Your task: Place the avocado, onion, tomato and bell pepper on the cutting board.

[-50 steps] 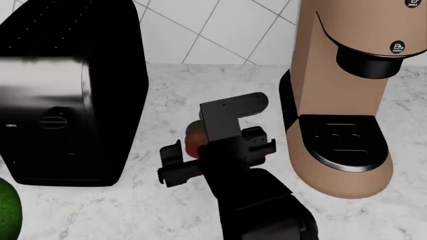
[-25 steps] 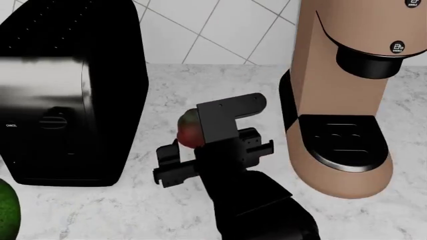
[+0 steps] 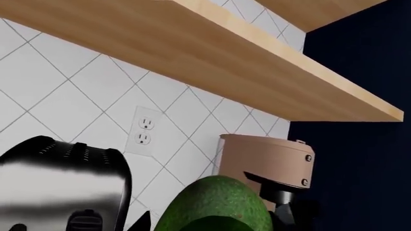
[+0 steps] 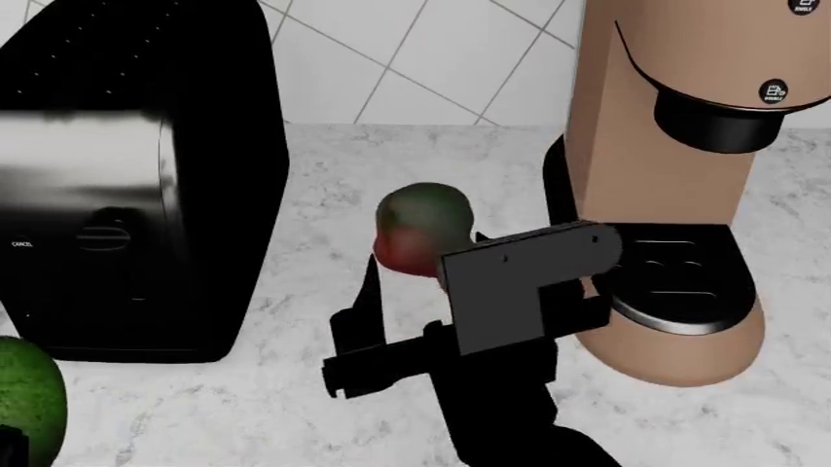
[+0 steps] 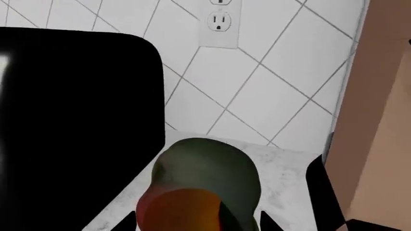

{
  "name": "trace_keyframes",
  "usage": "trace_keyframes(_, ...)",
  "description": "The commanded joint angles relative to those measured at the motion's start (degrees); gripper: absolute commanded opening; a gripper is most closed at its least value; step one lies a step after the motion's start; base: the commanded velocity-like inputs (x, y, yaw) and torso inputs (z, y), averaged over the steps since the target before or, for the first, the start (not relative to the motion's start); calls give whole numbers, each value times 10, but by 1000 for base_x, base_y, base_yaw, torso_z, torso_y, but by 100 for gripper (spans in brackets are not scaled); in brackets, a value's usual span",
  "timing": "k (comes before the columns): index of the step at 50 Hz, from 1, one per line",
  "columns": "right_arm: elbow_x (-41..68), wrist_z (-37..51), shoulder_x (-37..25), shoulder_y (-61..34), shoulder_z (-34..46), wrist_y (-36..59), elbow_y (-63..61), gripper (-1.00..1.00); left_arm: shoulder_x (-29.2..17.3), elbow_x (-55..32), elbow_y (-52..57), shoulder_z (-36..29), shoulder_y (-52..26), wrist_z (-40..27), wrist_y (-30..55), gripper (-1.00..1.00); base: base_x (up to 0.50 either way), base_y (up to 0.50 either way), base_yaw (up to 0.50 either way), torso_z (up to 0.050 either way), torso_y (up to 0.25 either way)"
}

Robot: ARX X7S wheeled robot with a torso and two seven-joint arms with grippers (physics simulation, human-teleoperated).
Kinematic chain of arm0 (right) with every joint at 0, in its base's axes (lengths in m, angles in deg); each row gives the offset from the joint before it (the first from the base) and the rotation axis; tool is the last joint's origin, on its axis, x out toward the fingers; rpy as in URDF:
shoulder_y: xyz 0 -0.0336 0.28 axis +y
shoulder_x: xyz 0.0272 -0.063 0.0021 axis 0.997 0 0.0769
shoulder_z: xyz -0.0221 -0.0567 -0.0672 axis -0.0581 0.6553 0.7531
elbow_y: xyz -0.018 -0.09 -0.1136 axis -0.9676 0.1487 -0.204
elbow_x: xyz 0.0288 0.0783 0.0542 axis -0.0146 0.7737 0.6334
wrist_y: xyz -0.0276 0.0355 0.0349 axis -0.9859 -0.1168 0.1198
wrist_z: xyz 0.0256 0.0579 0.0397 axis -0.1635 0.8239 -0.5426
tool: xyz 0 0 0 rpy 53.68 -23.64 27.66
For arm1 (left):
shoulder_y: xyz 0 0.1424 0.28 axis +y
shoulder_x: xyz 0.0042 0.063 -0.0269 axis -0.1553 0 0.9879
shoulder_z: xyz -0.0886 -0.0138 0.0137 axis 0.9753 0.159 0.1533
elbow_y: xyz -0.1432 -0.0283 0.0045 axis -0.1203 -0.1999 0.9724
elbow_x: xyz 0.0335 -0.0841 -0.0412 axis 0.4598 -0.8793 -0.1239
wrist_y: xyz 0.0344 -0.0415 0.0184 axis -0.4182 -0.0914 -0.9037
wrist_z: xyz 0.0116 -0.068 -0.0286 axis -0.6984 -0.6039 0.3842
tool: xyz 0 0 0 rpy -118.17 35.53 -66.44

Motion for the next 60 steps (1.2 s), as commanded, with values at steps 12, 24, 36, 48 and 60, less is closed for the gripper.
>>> trace_keyframes(12,-55,-3,-64,115,-20,-63,-161,-100,23,-22,-47,20,-7,9,-7,-100,-67,0,0,0,0)
trace_keyframes(24,-55,5,-66,109,-10,-46,-177,-100,26,-26,-46,21,-8,11,-2,-100,-459,340,0,0,0)
trace_keyframes(36,-63,8,-70,103,6,-37,-181,-100,23,-32,-50,27,-7,6,-7,-100,-79,500,0,0,0)
trace_keyframes(48,-55,9,-71,104,1,-40,-187,-100,23,-28,-47,27,-5,6,-3,-100,0,500,0,0,0)
trace_keyframes(60,-47,7,-70,104,-1,-44,-190,-100,25,-29,-46,28,-5,7,1,-100,0,500,0,0,0)
